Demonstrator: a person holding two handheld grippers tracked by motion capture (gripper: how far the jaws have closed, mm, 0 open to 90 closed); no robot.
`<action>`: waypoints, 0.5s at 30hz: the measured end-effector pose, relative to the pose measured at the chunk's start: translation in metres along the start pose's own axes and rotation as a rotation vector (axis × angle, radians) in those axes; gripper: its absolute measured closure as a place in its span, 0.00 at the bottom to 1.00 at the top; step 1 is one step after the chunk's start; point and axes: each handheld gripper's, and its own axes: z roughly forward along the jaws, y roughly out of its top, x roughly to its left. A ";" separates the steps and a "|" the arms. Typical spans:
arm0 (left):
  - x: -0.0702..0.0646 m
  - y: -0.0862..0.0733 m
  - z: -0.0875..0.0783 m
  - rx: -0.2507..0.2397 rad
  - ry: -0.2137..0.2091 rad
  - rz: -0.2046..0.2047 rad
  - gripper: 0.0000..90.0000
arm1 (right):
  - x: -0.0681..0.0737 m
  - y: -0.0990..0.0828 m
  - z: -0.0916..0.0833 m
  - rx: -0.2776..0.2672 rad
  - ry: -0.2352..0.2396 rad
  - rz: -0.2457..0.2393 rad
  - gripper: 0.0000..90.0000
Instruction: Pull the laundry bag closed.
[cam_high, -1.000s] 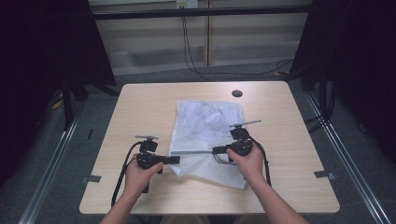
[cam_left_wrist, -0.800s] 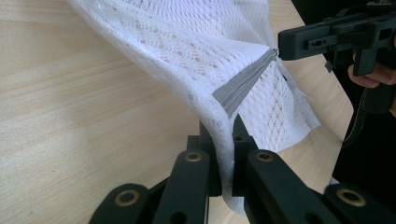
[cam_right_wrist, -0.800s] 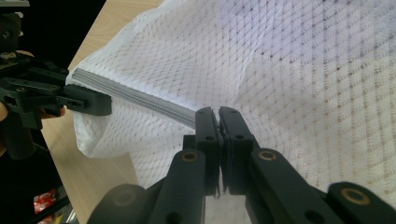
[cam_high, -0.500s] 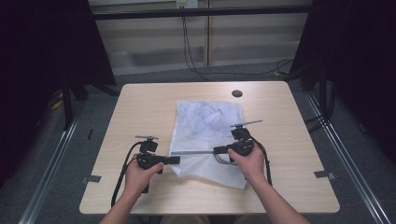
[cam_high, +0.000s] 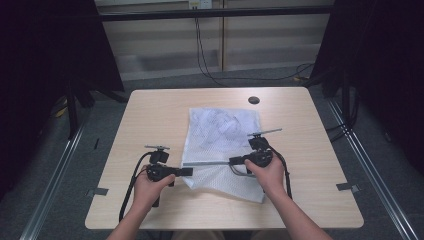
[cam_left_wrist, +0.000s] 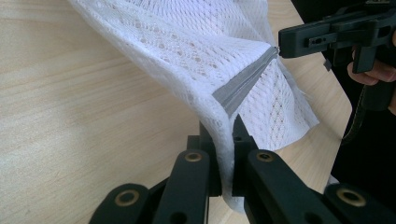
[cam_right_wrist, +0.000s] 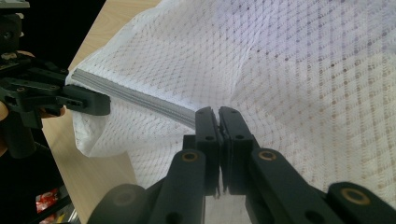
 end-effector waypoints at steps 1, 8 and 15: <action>0.000 0.000 0.000 0.001 -0.003 -0.002 0.99 | 0.000 0.000 0.000 0.000 0.000 0.000 0.97; 0.000 0.000 0.000 0.001 -0.002 0.004 0.99 | 0.000 0.000 0.000 0.001 -0.001 -0.002 0.97; -0.001 0.000 0.000 0.002 -0.007 0.002 0.99 | -0.001 -0.001 0.000 0.002 0.002 0.001 0.97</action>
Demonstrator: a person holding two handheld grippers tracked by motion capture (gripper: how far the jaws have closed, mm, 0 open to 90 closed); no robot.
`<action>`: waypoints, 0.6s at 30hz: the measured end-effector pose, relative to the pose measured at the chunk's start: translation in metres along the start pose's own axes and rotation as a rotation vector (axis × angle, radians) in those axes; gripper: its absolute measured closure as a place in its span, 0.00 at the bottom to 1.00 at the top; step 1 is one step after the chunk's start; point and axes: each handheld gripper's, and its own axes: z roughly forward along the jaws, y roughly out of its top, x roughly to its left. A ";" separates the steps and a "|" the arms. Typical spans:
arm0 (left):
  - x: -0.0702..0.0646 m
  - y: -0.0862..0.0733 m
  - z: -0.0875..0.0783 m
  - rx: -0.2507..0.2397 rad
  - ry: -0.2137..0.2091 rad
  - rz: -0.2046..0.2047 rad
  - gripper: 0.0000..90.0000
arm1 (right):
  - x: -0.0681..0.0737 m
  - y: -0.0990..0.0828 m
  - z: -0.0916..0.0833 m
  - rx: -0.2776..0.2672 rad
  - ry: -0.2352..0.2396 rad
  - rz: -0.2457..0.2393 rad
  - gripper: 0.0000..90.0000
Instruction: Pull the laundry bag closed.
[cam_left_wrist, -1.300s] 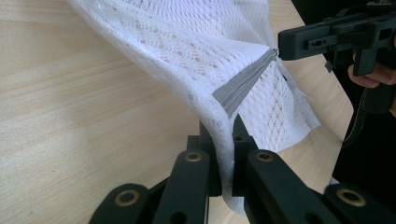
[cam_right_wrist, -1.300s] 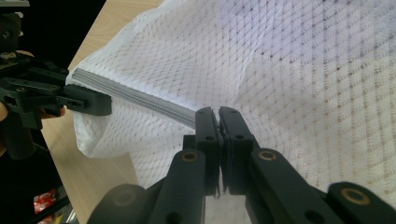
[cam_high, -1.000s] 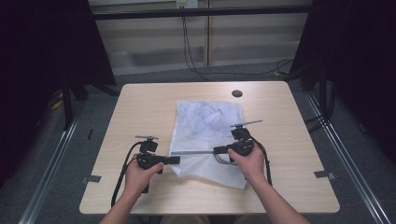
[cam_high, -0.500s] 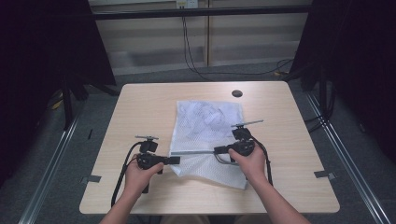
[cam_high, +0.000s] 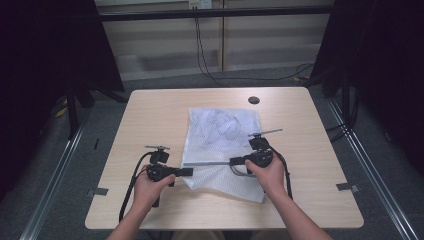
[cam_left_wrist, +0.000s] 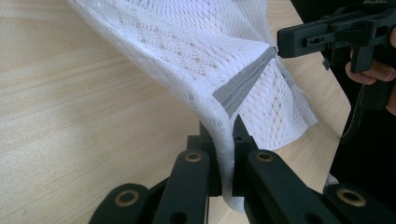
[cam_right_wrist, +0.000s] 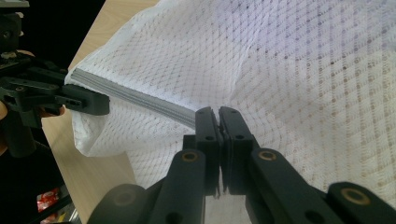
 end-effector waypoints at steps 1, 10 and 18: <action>0.000 0.000 0.000 0.000 0.000 0.000 0.99 | 0.000 0.000 0.000 0.000 0.000 0.000 0.97; -0.001 0.000 0.000 0.002 0.003 -0.002 0.99 | -0.001 0.000 -0.001 -0.001 0.002 -0.005 0.97; 0.001 0.000 -0.002 -0.001 -0.002 -0.014 0.99 | -0.003 -0.001 -0.003 0.000 -0.020 -0.005 0.97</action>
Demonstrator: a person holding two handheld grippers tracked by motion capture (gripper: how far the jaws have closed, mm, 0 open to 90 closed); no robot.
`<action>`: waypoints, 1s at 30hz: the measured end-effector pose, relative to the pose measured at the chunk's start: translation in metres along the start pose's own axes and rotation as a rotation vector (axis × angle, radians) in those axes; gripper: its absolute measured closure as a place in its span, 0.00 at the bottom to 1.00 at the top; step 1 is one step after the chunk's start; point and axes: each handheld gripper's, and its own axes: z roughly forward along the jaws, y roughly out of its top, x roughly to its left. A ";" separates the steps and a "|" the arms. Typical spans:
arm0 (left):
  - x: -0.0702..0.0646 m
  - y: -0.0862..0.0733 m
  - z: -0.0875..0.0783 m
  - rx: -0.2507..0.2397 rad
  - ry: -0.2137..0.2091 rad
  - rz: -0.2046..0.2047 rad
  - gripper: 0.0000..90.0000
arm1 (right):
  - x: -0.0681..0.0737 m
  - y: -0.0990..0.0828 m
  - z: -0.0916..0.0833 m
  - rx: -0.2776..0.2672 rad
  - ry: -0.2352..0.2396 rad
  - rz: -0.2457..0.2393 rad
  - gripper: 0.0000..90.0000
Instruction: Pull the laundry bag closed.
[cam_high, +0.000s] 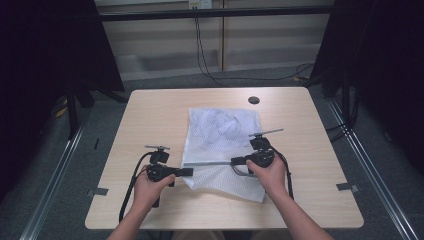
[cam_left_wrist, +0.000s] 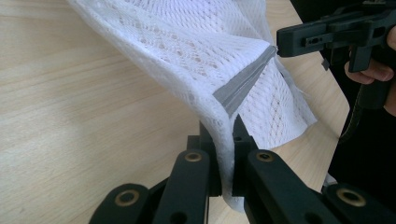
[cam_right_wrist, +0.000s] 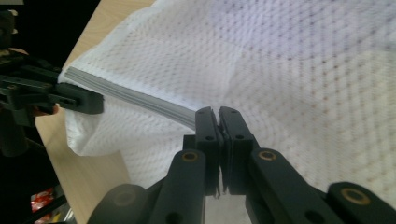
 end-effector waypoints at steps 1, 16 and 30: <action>0.001 0.000 0.000 -0.002 0.000 -0.002 0.99 | -0.002 0.000 -0.001 -0.001 0.005 0.008 0.97; 0.001 0.000 0.000 0.003 0.001 0.003 0.99 | -0.005 -0.002 -0.005 -0.004 0.000 0.007 0.97; 0.002 0.000 -0.001 0.003 -0.003 -0.005 0.99 | -0.010 -0.004 -0.008 -0.008 -0.008 0.008 0.97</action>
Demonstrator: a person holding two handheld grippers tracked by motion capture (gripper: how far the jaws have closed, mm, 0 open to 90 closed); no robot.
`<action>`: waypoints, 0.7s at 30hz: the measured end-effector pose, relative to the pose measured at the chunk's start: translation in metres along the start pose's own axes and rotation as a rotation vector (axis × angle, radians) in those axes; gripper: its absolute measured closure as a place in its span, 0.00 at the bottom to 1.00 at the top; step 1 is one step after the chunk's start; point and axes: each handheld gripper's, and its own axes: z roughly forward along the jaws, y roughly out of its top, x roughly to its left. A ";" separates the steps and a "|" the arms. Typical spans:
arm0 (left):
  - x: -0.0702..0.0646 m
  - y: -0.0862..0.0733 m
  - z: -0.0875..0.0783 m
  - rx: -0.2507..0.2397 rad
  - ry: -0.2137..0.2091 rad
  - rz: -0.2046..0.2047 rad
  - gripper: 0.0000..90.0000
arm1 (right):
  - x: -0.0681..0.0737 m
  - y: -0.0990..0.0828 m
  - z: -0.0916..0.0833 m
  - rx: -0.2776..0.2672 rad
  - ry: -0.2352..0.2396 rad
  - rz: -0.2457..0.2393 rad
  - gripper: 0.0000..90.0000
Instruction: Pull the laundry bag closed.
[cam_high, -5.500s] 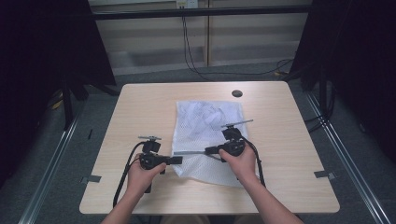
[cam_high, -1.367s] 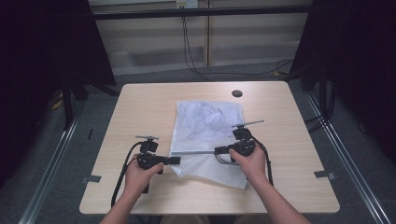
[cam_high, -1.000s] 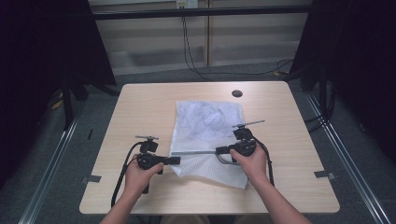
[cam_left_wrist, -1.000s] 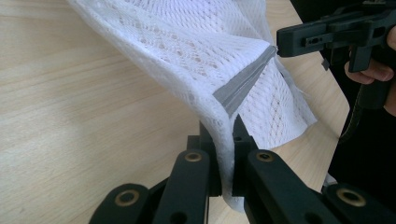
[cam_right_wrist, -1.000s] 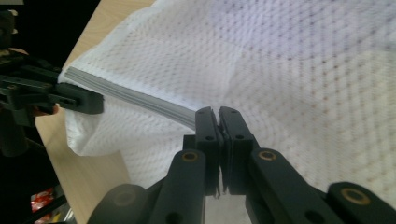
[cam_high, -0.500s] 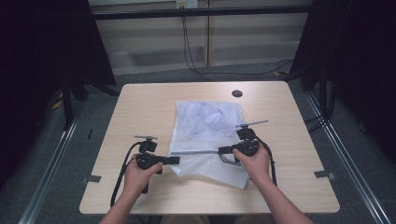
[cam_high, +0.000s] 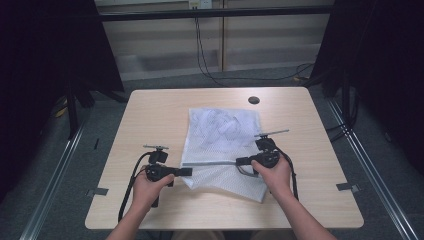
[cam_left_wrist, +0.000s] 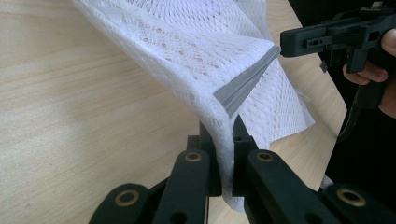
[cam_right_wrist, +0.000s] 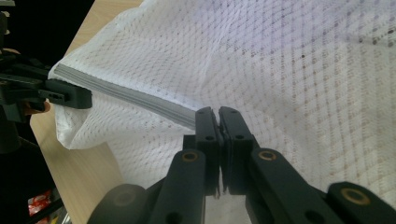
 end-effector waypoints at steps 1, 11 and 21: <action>-0.001 0.000 0.000 -0.002 -0.001 -0.004 0.99 | 0.000 0.000 0.000 -0.001 0.005 0.006 0.97; -0.001 0.000 0.000 0.002 -0.001 0.001 0.99 | -0.003 -0.001 -0.002 -0.001 -0.001 0.003 0.97; -0.001 0.000 0.000 0.007 -0.001 0.002 0.99 | -0.003 -0.001 -0.003 0.001 -0.001 -0.001 0.97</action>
